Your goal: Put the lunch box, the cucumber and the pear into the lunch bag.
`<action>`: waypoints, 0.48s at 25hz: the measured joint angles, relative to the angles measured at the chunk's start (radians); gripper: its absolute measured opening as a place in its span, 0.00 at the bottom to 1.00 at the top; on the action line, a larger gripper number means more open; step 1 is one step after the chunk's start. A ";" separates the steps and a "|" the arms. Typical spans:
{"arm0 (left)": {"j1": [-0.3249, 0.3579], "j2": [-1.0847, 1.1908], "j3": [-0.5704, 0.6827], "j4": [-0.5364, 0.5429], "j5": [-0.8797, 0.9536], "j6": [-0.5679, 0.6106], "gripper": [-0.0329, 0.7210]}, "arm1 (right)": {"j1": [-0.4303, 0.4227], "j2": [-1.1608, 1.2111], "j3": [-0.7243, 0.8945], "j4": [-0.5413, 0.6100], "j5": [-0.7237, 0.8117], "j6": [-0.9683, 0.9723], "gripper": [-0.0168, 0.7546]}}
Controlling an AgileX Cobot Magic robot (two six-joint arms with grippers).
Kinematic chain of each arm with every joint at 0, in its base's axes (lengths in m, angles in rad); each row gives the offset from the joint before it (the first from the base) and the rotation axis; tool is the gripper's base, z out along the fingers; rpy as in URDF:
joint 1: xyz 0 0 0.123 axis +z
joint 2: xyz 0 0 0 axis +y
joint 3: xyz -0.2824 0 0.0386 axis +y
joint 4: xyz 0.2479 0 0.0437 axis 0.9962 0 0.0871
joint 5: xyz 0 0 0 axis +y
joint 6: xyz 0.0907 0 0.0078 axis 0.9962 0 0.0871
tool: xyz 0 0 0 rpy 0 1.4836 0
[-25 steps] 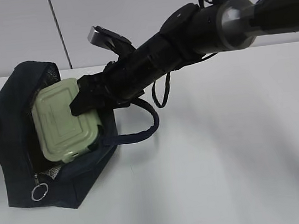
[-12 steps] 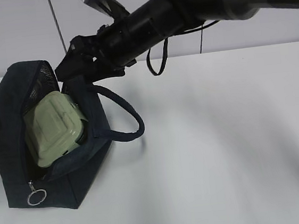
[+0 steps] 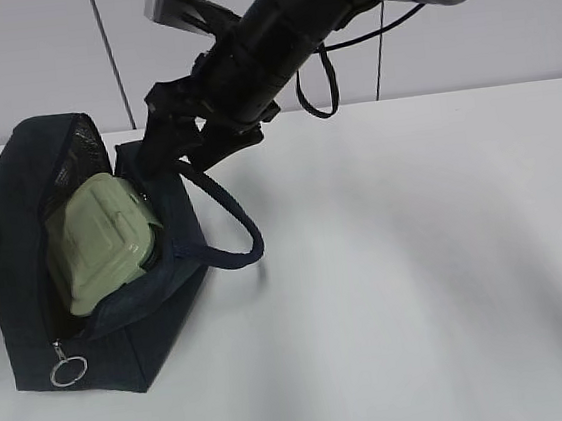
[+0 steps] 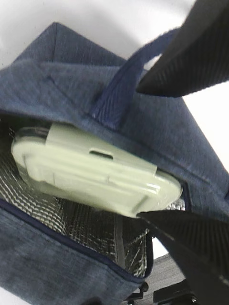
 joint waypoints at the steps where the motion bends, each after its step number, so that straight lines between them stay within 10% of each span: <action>1: 0.000 0.000 0.000 0.000 0.000 0.000 0.03 | 0.002 0.000 -0.002 0.000 0.000 0.003 0.76; 12: 0.000 0.001 0.000 0.000 -0.003 0.000 0.03 | 0.007 0.064 -0.003 0.013 0.000 0.030 0.55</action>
